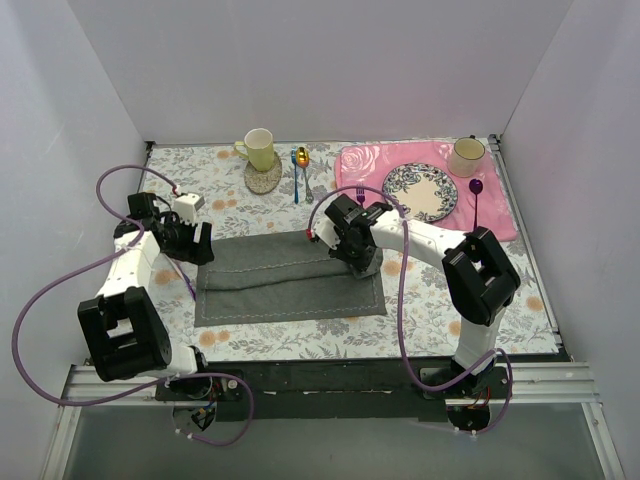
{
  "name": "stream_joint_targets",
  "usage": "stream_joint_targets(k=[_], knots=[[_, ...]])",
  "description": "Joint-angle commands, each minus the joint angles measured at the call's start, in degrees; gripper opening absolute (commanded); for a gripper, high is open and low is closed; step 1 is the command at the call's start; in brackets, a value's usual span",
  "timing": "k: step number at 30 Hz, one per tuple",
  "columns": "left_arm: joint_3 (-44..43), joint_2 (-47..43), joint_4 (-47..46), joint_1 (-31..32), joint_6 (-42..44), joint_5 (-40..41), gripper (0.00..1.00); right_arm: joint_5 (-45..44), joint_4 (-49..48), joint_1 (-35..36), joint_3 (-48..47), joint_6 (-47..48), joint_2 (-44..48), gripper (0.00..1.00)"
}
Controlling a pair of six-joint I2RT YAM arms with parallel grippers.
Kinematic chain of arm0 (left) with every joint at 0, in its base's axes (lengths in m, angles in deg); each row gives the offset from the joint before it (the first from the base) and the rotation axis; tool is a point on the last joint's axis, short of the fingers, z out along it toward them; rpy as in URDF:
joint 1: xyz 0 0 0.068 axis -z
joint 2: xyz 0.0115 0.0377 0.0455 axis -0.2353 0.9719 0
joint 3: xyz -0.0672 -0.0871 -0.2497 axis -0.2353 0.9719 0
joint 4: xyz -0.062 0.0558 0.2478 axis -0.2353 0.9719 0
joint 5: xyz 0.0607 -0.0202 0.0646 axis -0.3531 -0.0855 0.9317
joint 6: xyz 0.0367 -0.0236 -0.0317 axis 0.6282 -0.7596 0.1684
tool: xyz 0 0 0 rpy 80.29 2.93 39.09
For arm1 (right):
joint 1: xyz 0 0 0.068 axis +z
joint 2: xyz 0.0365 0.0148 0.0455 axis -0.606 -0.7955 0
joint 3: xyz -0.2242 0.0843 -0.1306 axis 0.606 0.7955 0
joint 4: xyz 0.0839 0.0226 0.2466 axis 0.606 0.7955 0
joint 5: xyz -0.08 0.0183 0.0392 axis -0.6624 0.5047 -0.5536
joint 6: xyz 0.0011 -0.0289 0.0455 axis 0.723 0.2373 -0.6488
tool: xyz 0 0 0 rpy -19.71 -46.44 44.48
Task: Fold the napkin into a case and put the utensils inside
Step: Fold and flatten the napkin at the center of the board.
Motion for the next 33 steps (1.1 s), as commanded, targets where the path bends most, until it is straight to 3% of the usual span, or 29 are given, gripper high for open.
stream_joint_targets(k=[1, 3, 9, 16, 26, 29, 33], knots=[[-2.9, 0.8, -0.1, 0.2, 0.7, -0.5, 0.72, 0.1, -0.2, 0.0, 0.4, 0.6, 2.4, 0.36], [-2.8, 0.8, -0.2, 0.2, 0.5, -0.5, 0.72, 0.6, -0.2, 0.0, 0.3, 0.2, 3.2, 0.51], [-1.6, -0.3, -1.9, 0.2, -1.0, 0.3, 0.73, 4.0, 1.6, 0.5, -2.7, -1.6, 3.8, 0.64], [-2.5, -0.2, -2.5, 0.2, -3.0, 1.2, 0.78, 0.9, 0.7, 4.4, -1.5, -3.1, 0.9, 0.66], [-2.6, -0.1, -2.7, 0.2, -3.0, 1.2, 0.79, -8.2, -3.1, 4.3, 2.3, 1.8, 0.3, 0.56], [-3.0, 0.3, -2.6, 0.1, -2.3, 1.1, 0.79, -8.0, -2.9, 3.7, 3.5, 2.5, 0.4, 0.45], [-4.2, 1.0, -2.1, 0.2, -1.0, -0.3, 0.78, -6.8, -2.3, 3.7, 2.9, 2.3, 1.9, 0.17]])
